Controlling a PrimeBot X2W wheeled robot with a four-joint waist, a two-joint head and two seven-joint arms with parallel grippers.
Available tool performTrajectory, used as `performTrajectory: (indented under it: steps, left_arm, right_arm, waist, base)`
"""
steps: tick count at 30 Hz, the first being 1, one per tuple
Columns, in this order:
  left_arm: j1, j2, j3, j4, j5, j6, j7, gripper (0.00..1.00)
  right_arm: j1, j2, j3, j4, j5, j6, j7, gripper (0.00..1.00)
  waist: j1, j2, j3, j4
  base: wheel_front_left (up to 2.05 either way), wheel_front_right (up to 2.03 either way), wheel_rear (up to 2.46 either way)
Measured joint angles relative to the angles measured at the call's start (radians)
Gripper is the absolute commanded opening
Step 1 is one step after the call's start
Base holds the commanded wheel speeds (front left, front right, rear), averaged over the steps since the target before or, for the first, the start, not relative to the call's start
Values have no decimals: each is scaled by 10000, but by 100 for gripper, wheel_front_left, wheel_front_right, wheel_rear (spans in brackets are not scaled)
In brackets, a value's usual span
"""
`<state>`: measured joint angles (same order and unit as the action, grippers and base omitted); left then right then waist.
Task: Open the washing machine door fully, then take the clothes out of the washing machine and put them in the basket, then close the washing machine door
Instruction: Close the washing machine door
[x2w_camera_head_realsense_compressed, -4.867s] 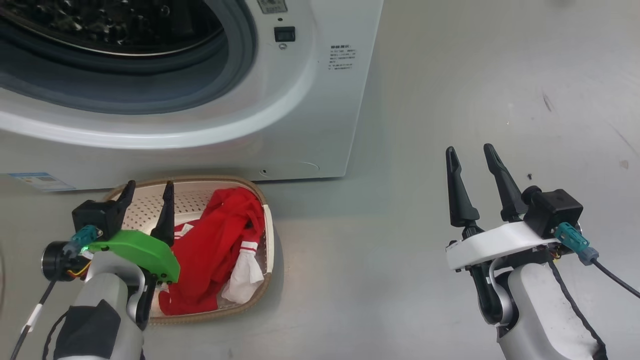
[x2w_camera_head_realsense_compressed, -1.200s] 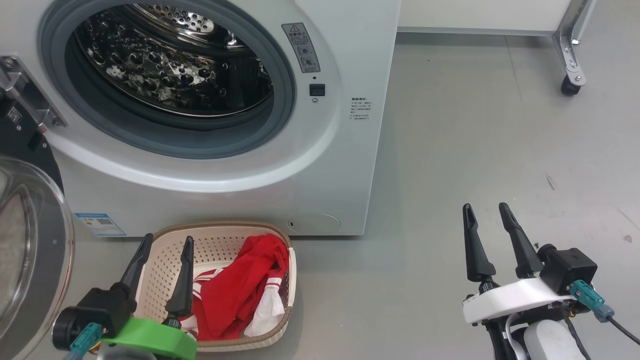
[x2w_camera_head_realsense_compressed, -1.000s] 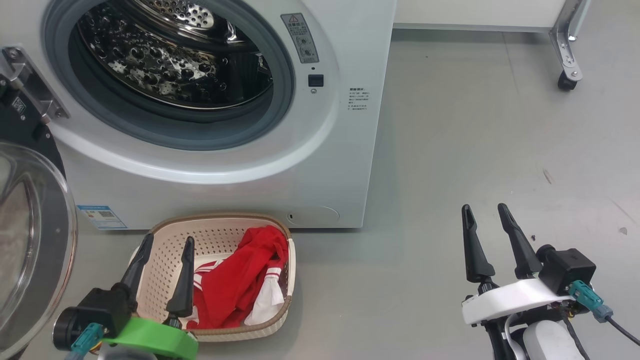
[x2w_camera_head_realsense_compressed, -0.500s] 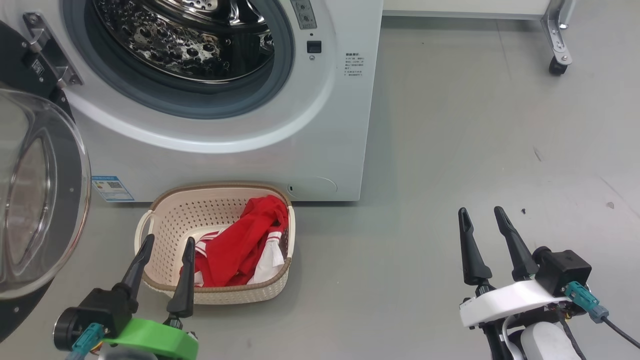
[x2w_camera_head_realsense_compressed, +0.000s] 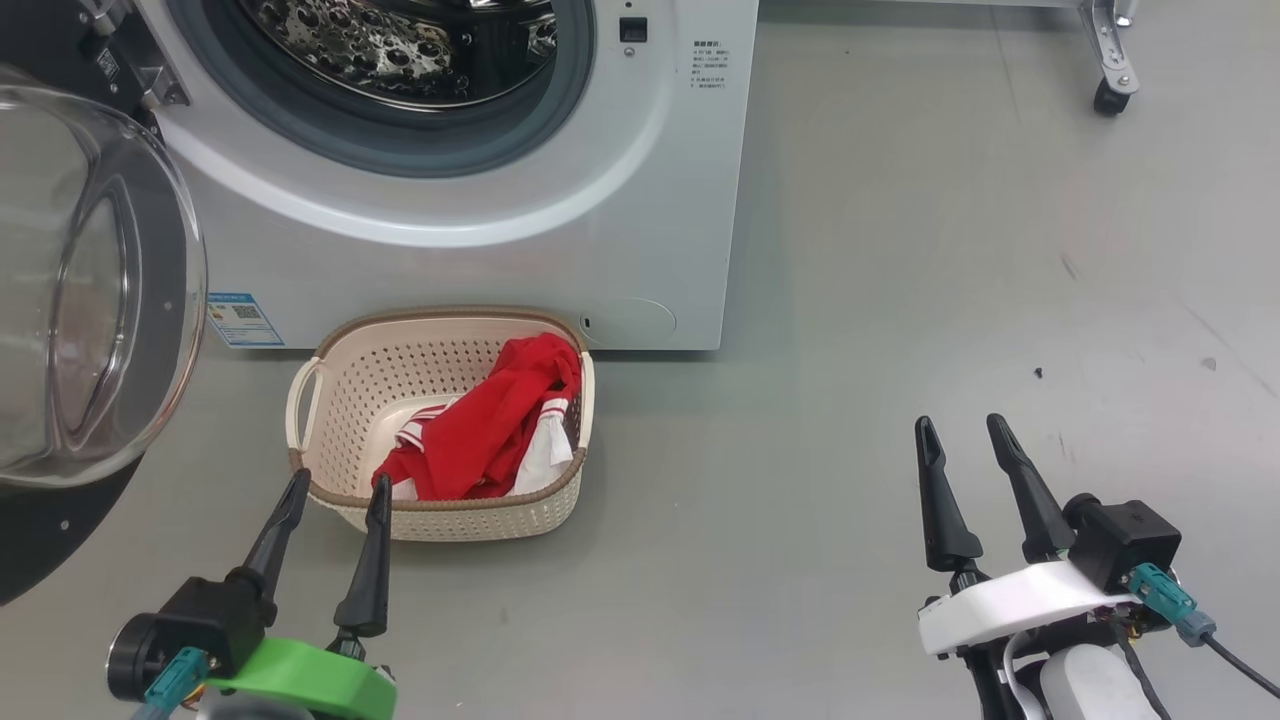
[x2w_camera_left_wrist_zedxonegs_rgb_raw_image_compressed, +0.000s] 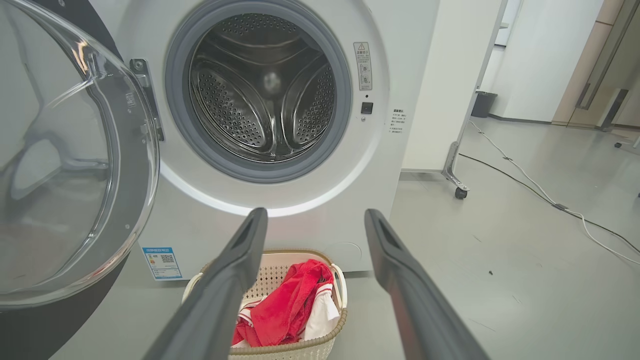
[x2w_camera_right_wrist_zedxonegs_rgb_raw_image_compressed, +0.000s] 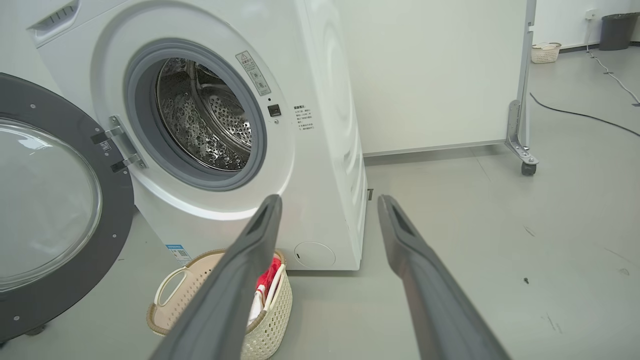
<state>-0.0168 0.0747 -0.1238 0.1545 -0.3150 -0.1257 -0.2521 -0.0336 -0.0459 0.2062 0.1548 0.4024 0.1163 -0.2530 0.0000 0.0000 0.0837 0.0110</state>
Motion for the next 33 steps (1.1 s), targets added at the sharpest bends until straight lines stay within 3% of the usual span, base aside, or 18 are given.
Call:
performTrajectory:
  steps: [14, 33]
  left_arm:
    - [0, -25, 46, -13, 33, 0, 0, 100]
    - [0, -58, 81, -8, 102, 0, 0, 100]
  right_arm:
    - [-1, 0, -2, -2, 0, 2, 0, 100]
    - [-1, 2, 0, 2, -2, 50, 0, 100]
  waist:
    - [0, 0, 108, 8]
    - [0, 0, 175, 45]
  base:
    - [-56, 56, 0]
    - [-5, 5, 0]
